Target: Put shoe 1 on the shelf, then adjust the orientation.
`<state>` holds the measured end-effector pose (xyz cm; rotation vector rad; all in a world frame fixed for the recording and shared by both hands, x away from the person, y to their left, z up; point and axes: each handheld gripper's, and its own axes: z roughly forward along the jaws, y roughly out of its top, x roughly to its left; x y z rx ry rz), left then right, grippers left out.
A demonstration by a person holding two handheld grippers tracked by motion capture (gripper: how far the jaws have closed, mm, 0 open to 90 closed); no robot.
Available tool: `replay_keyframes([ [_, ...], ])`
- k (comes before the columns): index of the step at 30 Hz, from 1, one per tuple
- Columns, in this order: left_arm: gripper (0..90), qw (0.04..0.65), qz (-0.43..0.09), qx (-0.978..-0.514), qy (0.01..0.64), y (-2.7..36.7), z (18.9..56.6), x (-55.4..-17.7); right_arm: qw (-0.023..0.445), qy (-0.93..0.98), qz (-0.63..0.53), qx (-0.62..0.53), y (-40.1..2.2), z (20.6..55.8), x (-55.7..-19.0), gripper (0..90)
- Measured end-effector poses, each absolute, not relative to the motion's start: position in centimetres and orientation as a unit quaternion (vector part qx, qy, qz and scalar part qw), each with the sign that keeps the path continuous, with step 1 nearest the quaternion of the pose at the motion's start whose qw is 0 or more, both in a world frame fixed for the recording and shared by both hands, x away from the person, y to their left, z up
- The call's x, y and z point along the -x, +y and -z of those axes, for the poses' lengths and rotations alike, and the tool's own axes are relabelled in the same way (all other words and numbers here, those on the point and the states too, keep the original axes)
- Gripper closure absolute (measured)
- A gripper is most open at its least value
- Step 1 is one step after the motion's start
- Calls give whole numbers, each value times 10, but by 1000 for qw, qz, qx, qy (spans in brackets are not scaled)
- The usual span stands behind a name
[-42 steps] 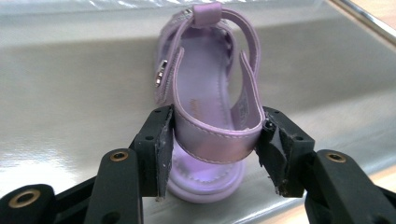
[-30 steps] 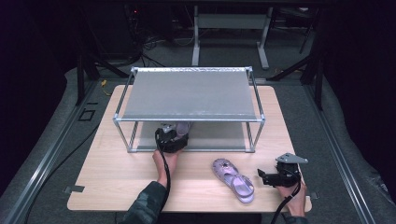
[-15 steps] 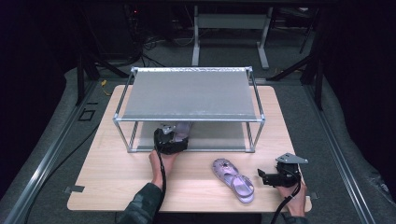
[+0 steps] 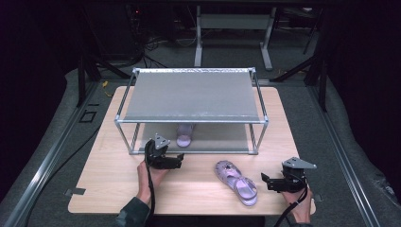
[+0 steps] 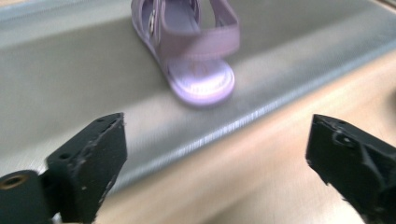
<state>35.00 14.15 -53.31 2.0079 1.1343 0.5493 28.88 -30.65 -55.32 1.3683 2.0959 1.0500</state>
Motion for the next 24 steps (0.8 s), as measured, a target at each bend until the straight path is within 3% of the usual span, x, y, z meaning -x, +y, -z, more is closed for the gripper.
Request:
replay_keyframes([
  [14, 0, 378, -226, -776, 451, 194, 531, -296, 217, 751, -400, -478, -288, 522, -264, 0],
  [24, 0, 362, -231, -772, 468, 216, 542, -283, 209, 766, -403, -455, -267, 514, -252, 0],
])
